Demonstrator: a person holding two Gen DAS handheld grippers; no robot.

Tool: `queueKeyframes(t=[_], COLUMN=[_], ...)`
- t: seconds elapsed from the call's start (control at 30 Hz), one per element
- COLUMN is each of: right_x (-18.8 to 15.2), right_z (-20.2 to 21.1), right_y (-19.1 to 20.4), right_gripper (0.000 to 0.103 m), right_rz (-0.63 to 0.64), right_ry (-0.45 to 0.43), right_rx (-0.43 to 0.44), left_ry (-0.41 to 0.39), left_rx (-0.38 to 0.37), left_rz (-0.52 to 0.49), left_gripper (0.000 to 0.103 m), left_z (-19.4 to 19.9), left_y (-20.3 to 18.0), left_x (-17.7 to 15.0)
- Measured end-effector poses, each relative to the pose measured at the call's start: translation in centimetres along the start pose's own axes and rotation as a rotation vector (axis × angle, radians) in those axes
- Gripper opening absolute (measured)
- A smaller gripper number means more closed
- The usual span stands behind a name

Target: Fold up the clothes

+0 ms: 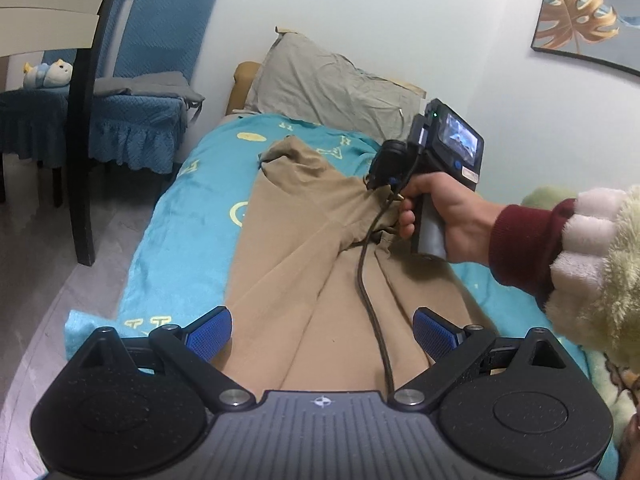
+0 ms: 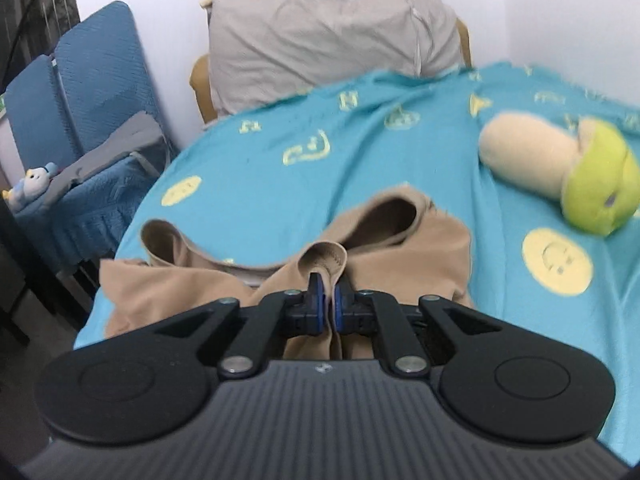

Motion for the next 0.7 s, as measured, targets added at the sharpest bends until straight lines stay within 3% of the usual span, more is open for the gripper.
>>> queueKeyframes(t=[0.07, 0.13, 0.2, 0.23, 0.37, 0.53, 0.7], right_x=[-0.5, -1.1, -1.4, -1.6, -2.2, -3.6, -7.5], right_z=[0.3, 1.3, 3.8, 5.4, 12.7, 23.2, 32.8], right_y=[0.2, 0.9, 1.7, 1.9, 2.6, 2.3, -0.2], right_gripper=[0.014, 0.037, 0.084, 0.089, 0.087, 0.088, 0.088], right_rz=[0.011, 0.067, 0.12, 0.132, 0.133, 0.168, 0.132], right_ry=[0.034, 0.083, 0.074, 0.063, 0.082, 0.039, 0.033], right_rx=[0.019, 0.044, 0.081, 0.103, 0.19, 0.189, 0.207], left_ry=[0.009, 0.019, 0.018, 0.013, -0.01, -0.034, -0.021], left_rx=[0.012, 0.023, 0.033, 0.037, 0.06, 0.06, 0.06], left_rz=[-0.008, -0.018, -0.025, -0.03, -0.068, -0.078, 0.001], left_gripper=[0.098, 0.098, 0.098, 0.098, 0.098, 0.099, 0.1], left_z=[-0.6, -1.0, -1.1, -1.0, -0.1, 1.8, 3.8], left_y=[0.1, 0.1, 0.0, -0.1, -0.8, -1.9, -1.4], left_x=[0.0, -0.1, 0.1, 0.2, 0.5, 1.1, 1.3])
Point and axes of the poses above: each gripper's, at about its wrist camera, not at the fingertips, and z roughly against the way its jaws point, y to its left, x to its top, the point moved 10 cm from there along -z, roughly the way its jaws point, and after that the axes turned 8 degrees about -z, right-handed, at the moved point
